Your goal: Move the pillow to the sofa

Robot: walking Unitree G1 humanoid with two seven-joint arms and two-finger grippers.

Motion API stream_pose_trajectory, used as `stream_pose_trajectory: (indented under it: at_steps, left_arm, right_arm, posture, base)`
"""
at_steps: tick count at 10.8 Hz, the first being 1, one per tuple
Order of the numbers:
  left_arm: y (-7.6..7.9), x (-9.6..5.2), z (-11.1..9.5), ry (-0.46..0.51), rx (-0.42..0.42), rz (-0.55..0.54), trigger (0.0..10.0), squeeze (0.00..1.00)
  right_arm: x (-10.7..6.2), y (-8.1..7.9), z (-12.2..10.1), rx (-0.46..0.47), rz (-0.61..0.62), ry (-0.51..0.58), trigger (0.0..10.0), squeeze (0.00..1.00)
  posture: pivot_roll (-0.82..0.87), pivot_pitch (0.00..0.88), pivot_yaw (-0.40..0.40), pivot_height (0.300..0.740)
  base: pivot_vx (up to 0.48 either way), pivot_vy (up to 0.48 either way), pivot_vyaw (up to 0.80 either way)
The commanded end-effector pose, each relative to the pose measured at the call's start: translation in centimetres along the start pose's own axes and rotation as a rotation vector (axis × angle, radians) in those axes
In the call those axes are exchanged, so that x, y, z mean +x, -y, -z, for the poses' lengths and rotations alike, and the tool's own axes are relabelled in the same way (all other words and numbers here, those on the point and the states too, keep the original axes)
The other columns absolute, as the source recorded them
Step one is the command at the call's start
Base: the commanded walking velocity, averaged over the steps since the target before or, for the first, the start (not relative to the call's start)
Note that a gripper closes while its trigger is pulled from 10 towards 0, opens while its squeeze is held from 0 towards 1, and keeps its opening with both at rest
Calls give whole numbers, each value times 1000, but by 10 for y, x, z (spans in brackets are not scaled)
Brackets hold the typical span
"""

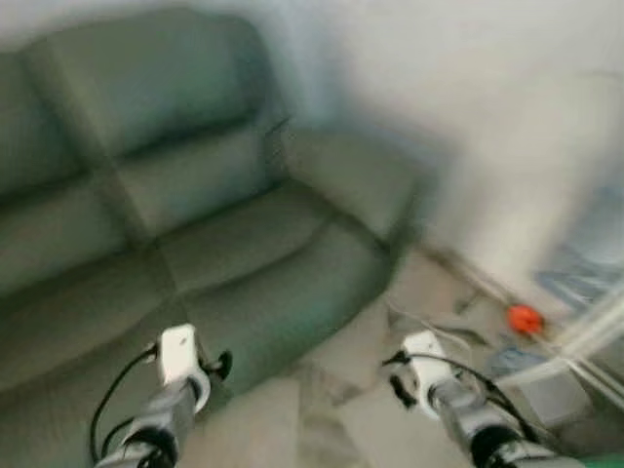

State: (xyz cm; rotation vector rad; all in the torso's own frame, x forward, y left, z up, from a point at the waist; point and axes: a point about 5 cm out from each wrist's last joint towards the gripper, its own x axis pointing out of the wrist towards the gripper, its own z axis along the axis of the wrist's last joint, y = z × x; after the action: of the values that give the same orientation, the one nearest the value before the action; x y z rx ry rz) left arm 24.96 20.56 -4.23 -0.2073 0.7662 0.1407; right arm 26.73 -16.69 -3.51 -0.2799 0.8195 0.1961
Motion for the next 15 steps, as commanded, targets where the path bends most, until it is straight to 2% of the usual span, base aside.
stream_pose_trajectory:
  at_steps: [1, 4, 8, 10, 11, 15]
  left_arm:
    - [6, 2, -5, 9, 24, 3, 10000, 0]
    - [5, 1, 0, -9, 43, 1, 10000, 0]
    - [2, 1, -6, 26, 51, -7, 10000, 0]
    - [-6, 0, -10, 39, 232, -116, 10000, 0]
    - [-4, 0, -6, 17, 204, -99, 10000, 0]
    - [-2, -1, 7, -27, 202, -73, 10000, 0]
  right_arm:
    - [0, -2, 2, -17, -14, -7, 10000, 0]
    - [0, -1, 5, -32, -11, -14, 10000, 0]
    - [0, -5, 6, -47, -19, -18, 10000, 0]
    - [0, -5, 7, -61, -23, -20, 10000, 0]
    - [-1, -4, 8, -64, -23, -21, 10000, 0]
    - [-1, -6, 9, -78, -28, -23, 10000, 0]
  posture:
    - [-199, 17, 42, 740]
    - [-194, 18, 43, 740]
    - [-195, 24, 42, 740]
    - [-198, 26, 40, 740]
    - [-199, 27, 39, 740]
    - [-198, 31, 37, 740]
  base:
    - [0, 0, 800]
    - [0, 0, 800]
    - [0, 0, 800]
    - [0, 0, 800]
    - [0, 0, 800]
    - [0, 0, 800]
